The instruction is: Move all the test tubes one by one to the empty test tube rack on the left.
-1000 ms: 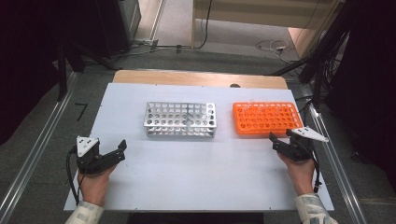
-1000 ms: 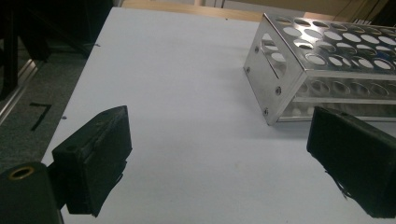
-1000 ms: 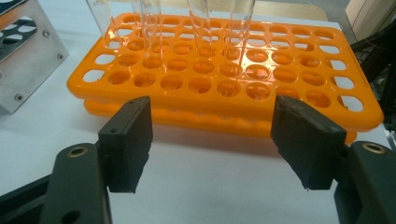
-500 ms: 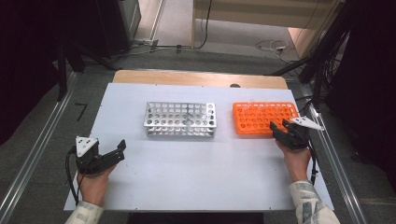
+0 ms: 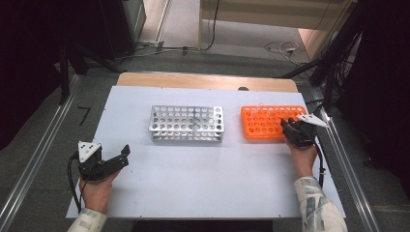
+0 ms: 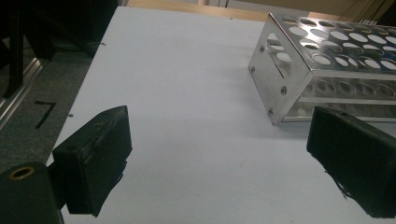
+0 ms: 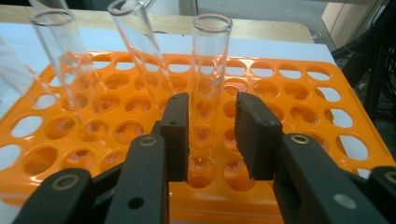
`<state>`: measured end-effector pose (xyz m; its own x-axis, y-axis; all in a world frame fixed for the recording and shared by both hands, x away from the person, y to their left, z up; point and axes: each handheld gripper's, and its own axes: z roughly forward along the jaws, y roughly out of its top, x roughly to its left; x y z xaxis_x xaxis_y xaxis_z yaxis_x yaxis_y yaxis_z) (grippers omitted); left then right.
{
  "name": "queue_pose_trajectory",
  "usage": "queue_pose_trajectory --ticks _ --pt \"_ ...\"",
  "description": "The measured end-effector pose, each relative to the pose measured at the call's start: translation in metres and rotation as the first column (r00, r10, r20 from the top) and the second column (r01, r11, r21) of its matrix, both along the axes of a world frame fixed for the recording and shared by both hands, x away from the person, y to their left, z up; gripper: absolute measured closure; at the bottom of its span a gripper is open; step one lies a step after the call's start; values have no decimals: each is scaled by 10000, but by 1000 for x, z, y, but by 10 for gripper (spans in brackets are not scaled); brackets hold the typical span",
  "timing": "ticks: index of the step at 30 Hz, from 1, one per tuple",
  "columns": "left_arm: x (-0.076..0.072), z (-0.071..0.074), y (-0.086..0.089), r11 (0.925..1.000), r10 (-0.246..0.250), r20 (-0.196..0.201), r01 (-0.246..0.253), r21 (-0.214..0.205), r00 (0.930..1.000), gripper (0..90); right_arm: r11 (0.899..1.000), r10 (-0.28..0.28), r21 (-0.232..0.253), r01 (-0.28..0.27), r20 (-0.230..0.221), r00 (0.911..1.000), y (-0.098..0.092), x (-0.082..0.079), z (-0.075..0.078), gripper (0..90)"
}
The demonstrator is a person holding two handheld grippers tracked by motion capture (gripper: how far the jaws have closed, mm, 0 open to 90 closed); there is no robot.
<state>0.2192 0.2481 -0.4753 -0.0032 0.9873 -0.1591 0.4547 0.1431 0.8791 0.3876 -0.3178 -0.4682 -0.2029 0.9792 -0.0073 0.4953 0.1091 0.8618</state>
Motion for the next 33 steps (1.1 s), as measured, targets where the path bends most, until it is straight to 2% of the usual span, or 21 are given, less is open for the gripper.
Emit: queue_pose_trajectory --ticks 9,12,17,21,24,33 --pt "0 0 0 10000 41 17 -41 -36 10000 66 9997 100 -233 -102 -99 9999 5 6 -6 719" --pt "-1 0 1 10000 54 15 -54 -44 10000 66 9996 91 -251 -91 8 10000 6 5 -5 730" --pt "-1 1 1 10000 75 59 -75 -19 10000 66 9998 102 -188 -96 325 9994 5 1 3 732" --pt "-2 1 1 10000 40 86 -40 -29 10000 66 9998 165 -76 -160 746 9971 4 -6 17 734" --pt "-2 1 0 10000 3 108 -2 -58 9999 66 9999 157 19 -160 893 9959 2 -12 25 735" --pt "-3 3 -4 9996 -242 120 244 -151 9996 66 9976 686 74 -695 926 9933 5 -33 34 735"
